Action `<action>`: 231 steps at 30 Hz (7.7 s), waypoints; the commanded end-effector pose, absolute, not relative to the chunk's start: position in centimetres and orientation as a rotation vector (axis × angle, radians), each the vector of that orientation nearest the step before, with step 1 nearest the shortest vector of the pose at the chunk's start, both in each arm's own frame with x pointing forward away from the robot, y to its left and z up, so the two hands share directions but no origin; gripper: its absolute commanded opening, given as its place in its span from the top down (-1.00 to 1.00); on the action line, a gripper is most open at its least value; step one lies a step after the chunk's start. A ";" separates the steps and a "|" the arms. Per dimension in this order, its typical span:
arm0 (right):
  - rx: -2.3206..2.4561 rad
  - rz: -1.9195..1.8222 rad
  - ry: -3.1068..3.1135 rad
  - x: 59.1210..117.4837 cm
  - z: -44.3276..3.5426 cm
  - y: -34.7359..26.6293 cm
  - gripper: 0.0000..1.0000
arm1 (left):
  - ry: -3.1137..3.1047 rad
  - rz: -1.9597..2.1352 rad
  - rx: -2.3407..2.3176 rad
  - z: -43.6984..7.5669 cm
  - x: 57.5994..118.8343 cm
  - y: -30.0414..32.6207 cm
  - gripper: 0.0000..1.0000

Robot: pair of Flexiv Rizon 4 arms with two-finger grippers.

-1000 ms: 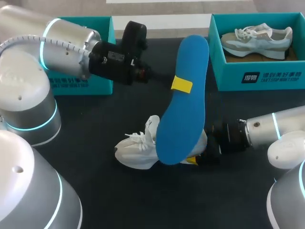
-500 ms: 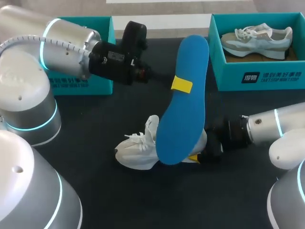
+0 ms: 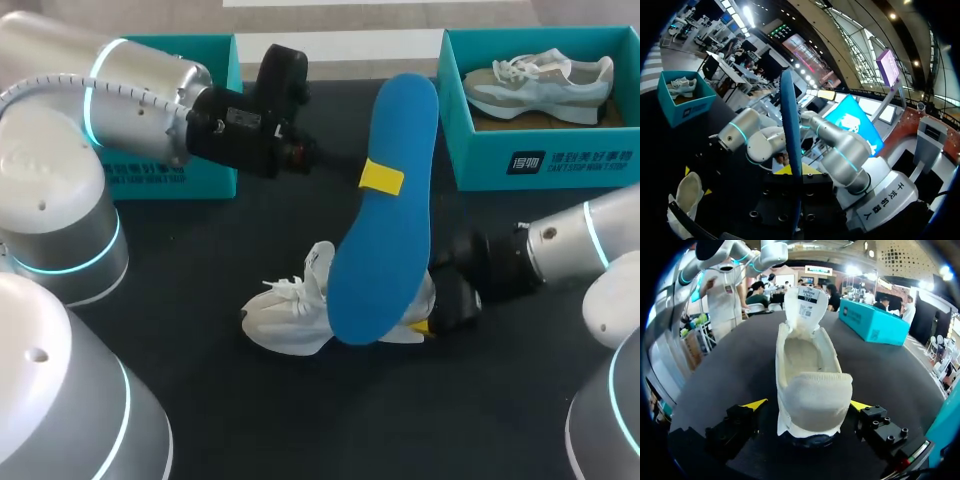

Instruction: Take the shoe out of the shoebox, open the shoe tongue, remove and reinsert the insole, then place the shoe into the shoebox

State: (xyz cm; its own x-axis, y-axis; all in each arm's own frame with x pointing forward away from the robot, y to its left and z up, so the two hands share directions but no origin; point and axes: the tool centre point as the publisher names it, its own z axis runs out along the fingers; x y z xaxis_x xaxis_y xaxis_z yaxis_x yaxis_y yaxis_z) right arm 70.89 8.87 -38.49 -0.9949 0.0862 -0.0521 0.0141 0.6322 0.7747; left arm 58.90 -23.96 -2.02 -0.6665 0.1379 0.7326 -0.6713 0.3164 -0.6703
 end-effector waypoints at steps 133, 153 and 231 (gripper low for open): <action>1.296 0.826 2.899 70.7 -37.5 13.2 1.00 | -1.865 1.428 0.473 -2.1 58.9 -24.0 1.00; 2.054 0.717 2.206 67.9 -36.0 13.6 1.00 | -1.865 1.428 0.473 -2.1 58.9 -24.0 1.00; 2.291 1.284 2.297 69.6 -28.9 10.3 -1.00 | -1.865 1.428 0.473 -2.1 58.9 -24.0 1.00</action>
